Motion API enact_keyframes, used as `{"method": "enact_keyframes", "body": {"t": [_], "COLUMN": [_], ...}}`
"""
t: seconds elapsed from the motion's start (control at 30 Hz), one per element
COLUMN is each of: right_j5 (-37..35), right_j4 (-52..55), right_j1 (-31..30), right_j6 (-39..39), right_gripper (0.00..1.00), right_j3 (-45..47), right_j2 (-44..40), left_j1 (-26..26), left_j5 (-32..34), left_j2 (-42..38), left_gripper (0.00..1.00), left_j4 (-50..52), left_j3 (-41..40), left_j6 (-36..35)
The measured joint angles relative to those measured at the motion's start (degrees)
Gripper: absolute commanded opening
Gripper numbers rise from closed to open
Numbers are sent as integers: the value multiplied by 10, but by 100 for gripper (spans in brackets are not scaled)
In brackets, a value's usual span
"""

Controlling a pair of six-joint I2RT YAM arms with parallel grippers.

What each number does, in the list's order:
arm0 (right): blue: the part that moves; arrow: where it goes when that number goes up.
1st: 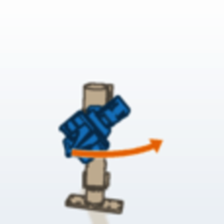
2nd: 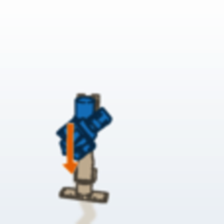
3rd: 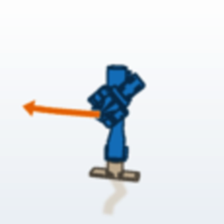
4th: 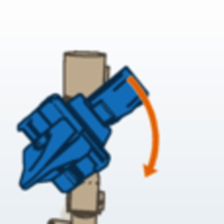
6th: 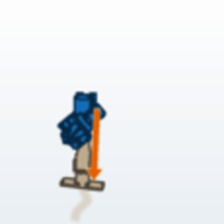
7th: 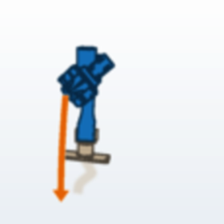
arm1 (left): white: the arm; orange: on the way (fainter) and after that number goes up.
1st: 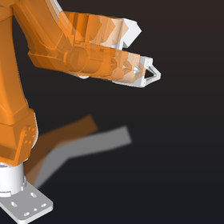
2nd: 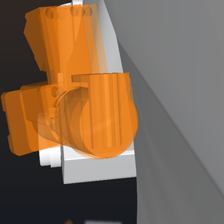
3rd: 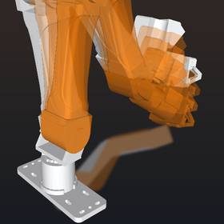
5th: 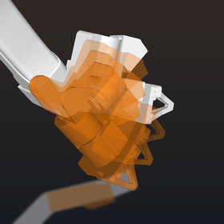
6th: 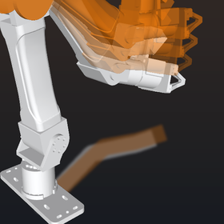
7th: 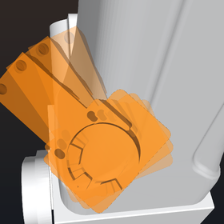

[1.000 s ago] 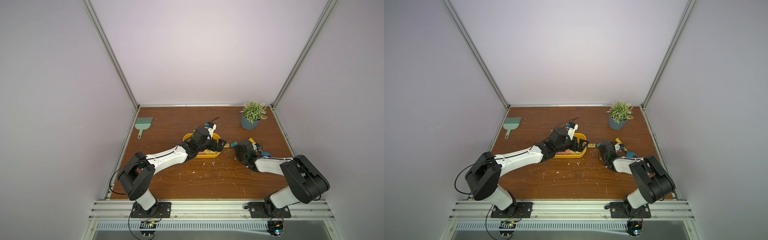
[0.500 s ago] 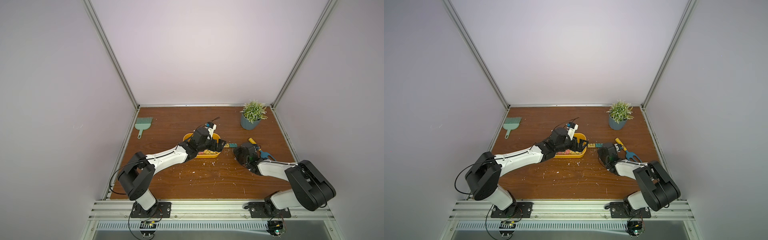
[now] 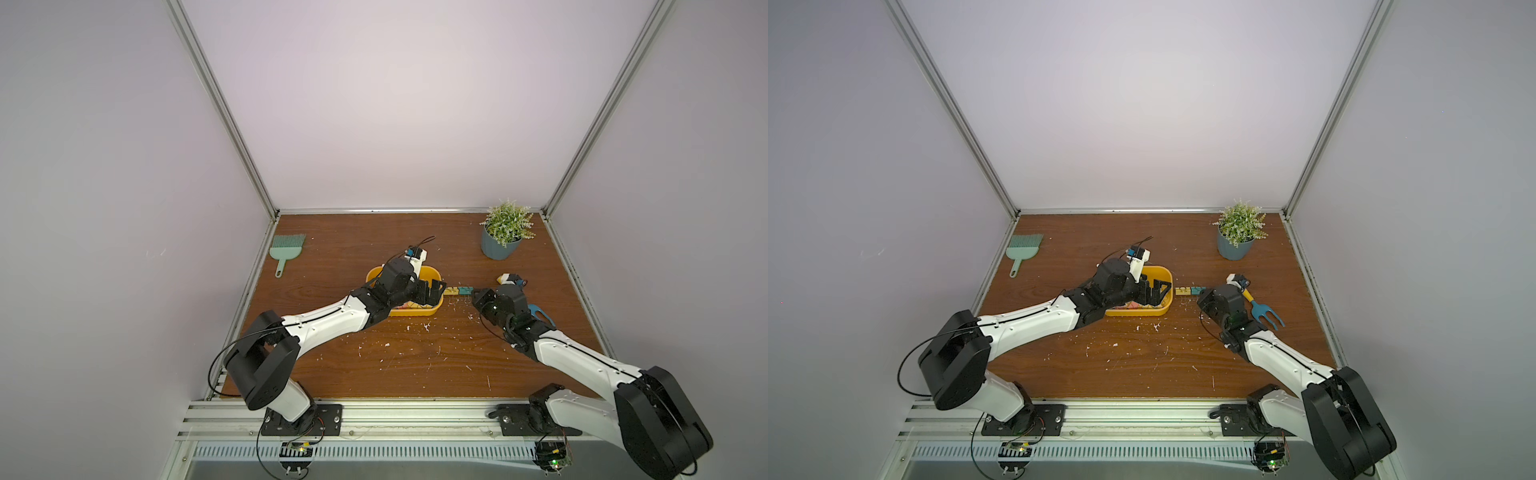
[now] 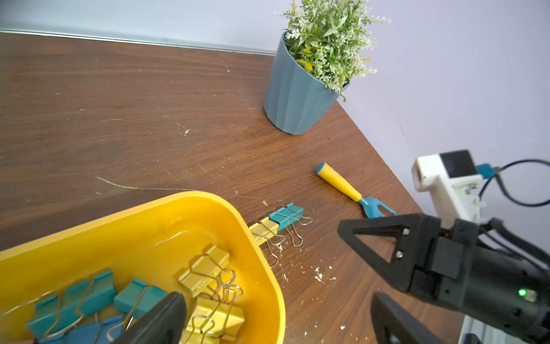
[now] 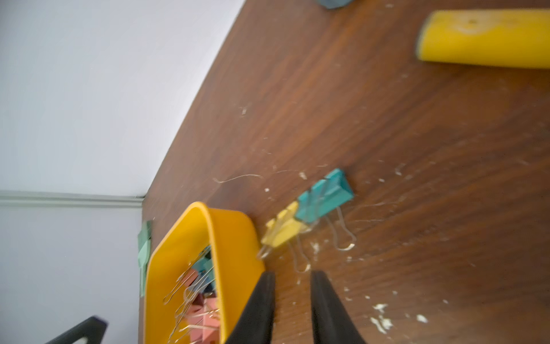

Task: Take out the binder clips from the storage box
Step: Pick up the binder clip from the storage box.

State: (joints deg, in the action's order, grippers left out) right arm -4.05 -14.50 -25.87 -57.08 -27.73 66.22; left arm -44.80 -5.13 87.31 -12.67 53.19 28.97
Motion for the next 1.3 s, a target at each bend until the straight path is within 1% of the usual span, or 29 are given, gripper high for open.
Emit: {"method": "enact_keyframes", "body": {"t": [0.1, 0.2, 0.37, 0.5, 0.7, 0.8, 0.9, 1.13, 1.3], "right_j5": [49, 71, 68, 41, -8, -32, -46, -55, -64], "right_j4": [30, 66, 139, 210, 293, 320, 338, 367, 378], "right_j1": [-4, -21, -68, -100, -136, -145, -149, -149, -149], "right_j6": [76, 138, 211, 245, 270, 271, 267, 258, 251], "right_gripper": [26, 25, 23, 23, 25, 28, 29, 31, 31], "right_j3": [-72, -146, -218, -284, -377, -408, -414, -425, -434], "right_j2": [28, 75, 145, 211, 293, 320, 329, 348, 362], "left_j1": [12, 32, 59, 63, 64, 65, 65, 66, 66], "left_j5": [17, 29, 43, 55, 68, 72, 76, 80, 80], "left_j2": [-27, -57, -97, -116, -131, -133, -137, -144, -145], "left_gripper": [100, 100, 100, 100, 100, 100, 100, 100, 100], "left_j4": [-11, -30, -43, -48, -56, -56, -56, -56, -56], "left_j3": [-29, -68, -118, -135, -147, -147, -148, -152, -153], "left_j6": [8, 20, 33, 37, 39, 39, 39, 39, 41]}}
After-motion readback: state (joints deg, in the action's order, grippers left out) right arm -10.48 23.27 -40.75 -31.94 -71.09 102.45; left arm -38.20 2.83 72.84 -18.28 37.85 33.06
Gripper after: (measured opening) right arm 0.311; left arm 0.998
